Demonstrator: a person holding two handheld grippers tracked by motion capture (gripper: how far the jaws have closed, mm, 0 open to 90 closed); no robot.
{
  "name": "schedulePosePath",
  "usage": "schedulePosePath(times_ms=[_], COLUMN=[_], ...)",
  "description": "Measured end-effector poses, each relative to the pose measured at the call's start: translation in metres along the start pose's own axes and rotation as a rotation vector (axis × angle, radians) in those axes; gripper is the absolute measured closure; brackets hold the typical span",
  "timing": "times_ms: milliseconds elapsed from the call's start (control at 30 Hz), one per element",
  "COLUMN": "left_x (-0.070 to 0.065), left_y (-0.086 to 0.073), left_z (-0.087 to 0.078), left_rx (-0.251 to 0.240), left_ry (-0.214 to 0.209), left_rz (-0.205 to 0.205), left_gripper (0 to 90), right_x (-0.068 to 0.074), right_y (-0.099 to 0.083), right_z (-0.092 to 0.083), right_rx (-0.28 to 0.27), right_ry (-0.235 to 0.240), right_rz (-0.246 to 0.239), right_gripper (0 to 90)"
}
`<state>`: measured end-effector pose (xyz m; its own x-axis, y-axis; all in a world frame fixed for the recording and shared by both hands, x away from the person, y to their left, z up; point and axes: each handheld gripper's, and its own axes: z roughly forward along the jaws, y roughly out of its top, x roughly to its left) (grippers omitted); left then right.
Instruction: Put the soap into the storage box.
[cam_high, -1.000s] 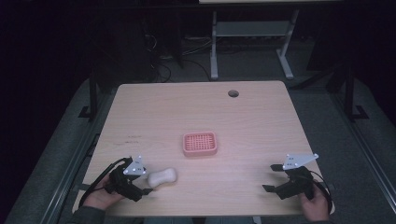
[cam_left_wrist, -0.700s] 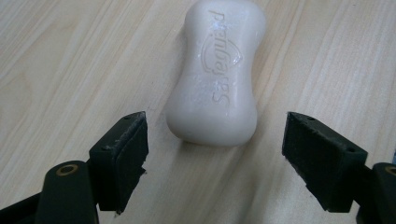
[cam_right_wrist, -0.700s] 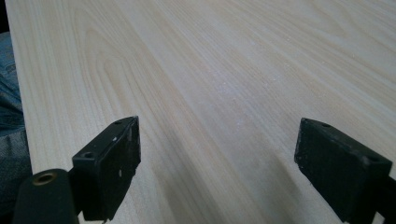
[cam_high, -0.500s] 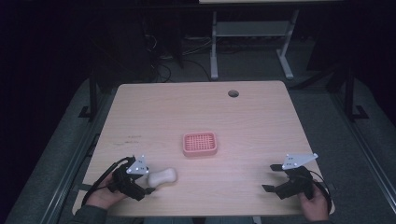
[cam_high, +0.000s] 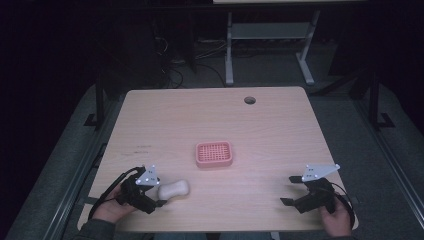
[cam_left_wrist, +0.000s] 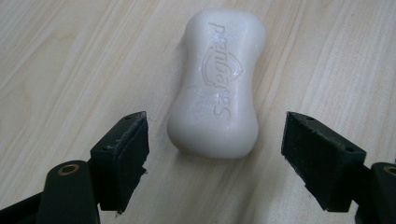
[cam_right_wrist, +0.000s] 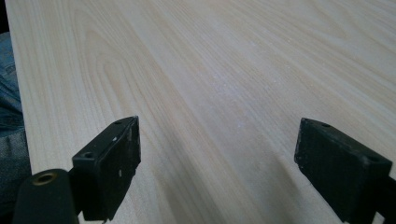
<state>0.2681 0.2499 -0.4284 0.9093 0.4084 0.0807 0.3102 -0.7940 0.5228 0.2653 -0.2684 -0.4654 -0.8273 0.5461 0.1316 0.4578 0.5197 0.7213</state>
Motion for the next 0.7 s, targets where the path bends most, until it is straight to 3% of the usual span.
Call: schedulePosePath(times_ms=[700], left_x=[0.005], left_y=[0.019], left_z=[0.013], left_rx=[0.009], left_ry=[-0.024], left_rz=[0.036], left_gripper=[23.8], right_x=[0.0], right_y=[0.0], right_z=[-0.001], right_rx=[0.0], right_ry=[-0.001], right_rz=[0.0], right_gripper=[14.2])
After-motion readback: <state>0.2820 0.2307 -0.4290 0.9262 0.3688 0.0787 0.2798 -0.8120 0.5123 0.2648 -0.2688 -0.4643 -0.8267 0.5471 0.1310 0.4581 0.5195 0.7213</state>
